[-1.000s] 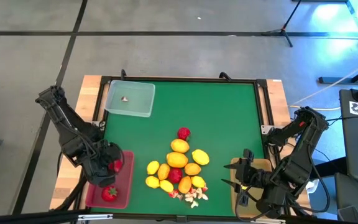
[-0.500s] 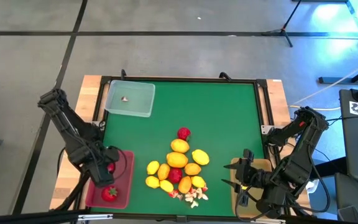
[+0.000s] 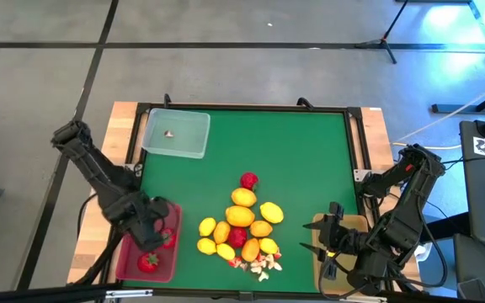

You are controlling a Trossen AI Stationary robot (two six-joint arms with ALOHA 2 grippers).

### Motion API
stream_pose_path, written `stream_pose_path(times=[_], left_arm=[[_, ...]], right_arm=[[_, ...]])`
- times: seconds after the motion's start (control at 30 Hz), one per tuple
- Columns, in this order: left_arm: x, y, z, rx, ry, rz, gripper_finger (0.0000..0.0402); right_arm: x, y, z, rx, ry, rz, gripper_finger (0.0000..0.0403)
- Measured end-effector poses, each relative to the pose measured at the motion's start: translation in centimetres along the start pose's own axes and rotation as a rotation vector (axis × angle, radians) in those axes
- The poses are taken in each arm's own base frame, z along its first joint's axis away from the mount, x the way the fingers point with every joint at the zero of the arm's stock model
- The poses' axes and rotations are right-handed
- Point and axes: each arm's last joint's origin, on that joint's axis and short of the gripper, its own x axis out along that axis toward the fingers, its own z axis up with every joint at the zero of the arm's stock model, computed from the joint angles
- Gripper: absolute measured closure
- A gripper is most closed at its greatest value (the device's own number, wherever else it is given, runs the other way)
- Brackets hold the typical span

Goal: Sort produce into baskets
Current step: Put the red tomato into the red bin

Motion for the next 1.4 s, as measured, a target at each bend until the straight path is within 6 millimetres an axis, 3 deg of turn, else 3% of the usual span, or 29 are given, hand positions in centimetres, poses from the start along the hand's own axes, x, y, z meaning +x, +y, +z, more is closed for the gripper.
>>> stream_pose_path(times=[0.13, 0.3, 0.67, 1.0, 1.4], left_arm=[[0.2, 0.7, 3.1, 0.019, -0.043, -0.006, 0.0007], [0.4, 1.7, 8.3, 0.039, -0.222, -0.074, 0.0007], [-0.5, 7.0, 18.5, -0.064, -0.610, -0.148, 0.0007], [2.3, 8.7, 23.6, -0.048, -0.638, -0.098, 0.0007], [4.6, 7.6, 27.7, 0.075, -0.544, -0.102, 0.0007]], right_arm=[[0.0, 0.0, 0.0, -0.008, 0.001, -0.001, 0.0182], [0.0, 0.0, 0.0, -0.011, 0.001, -0.001, 0.0182], [0.0, -0.1, 0.0, -0.029, -0.020, -0.015, 0.0182], [0.0, 0.1, 0.1, -0.015, -0.027, -0.004, 0.0182], [0.0, 0.1, 0.2, -0.008, -0.029, 0.001, 0.0182]])
